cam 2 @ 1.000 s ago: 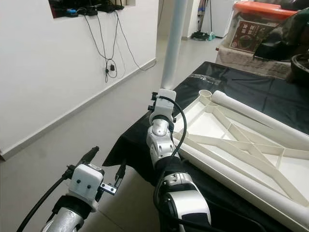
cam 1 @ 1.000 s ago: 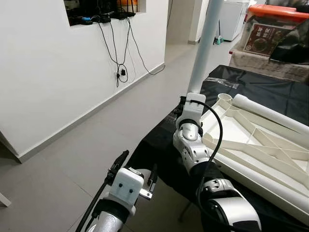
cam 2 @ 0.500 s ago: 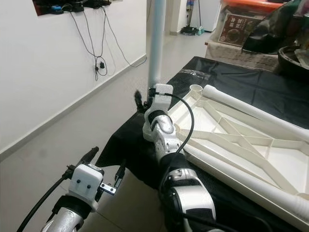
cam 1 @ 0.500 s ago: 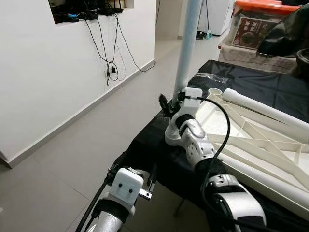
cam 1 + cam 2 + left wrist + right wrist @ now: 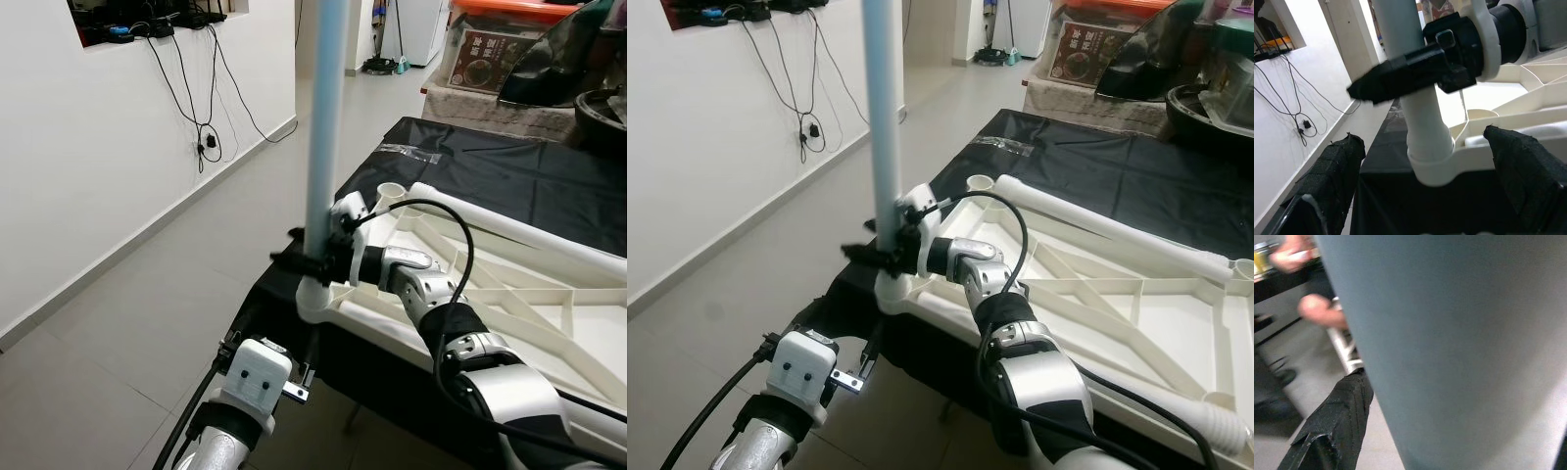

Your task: Building children table

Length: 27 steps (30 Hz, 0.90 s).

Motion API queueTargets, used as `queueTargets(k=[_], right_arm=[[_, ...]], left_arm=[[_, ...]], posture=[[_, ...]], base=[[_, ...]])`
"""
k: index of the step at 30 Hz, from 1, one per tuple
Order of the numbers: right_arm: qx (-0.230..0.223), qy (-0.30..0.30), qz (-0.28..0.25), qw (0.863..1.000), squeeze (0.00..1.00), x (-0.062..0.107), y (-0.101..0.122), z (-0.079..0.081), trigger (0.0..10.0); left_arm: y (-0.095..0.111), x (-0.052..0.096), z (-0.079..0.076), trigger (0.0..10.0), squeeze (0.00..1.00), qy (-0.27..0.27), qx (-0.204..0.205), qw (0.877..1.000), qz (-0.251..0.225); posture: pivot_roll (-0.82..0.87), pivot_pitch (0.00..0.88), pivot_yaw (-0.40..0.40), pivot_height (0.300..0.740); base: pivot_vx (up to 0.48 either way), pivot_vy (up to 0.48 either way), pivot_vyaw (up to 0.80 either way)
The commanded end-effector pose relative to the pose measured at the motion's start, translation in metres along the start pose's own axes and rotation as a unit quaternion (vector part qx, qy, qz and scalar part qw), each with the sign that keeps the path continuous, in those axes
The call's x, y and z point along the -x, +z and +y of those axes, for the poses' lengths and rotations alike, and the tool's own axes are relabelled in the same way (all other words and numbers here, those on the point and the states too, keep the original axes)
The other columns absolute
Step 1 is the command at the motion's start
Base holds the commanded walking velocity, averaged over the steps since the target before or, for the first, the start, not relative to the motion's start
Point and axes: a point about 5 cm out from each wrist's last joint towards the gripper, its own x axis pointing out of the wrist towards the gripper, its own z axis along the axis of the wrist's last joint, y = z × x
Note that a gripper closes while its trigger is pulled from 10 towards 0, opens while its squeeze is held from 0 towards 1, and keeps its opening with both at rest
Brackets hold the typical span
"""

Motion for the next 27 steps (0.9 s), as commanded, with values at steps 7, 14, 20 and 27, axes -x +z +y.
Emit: queueTargets(k=[7, 14, 20, 27], right_arm=[[-0.008, 0.062, 0.010, 0.998, 0.00, -0.025, -0.005, 0.015, 0.0], [-0.008, -0.074, -0.018, 0.997, 0.00, -0.027, -0.009, 0.005, 0.0], [-0.019, -0.366, -0.036, 0.930, 0.00, -0.008, -0.008, -0.025, 0.0], [-0.062, -0.666, -0.063, 0.740, 0.00, 0.040, -0.015, -0.040, 0.0]], left_arm=[[-0.001, 0.001, 0.000, 10.0, 0.00, 0.004, 0.002, 1.000, 0.004], [-0.001, 0.002, 0.000, 10.0, 0.00, 0.005, 0.003, 1.000, 0.004], [-0.002, 0.001, -0.001, 10.0, 0.00, 0.003, 0.002, 1.000, 0.004], [-0.003, 0.001, -0.001, 10.0, 0.00, 0.001, 0.002, 1.000, 0.004]], posture=[[0.09, 0.046, -0.035, 0.740], [0.09, 0.049, -0.036, 0.740], [0.08, 0.040, -0.033, 0.740], [0.07, 0.034, -0.026, 0.740]], base=[[0.000, 0.000, 0.00], [0.000, 0.000, 0.00], [0.000, 0.000, 0.00], [0.000, 0.000, 0.00]])
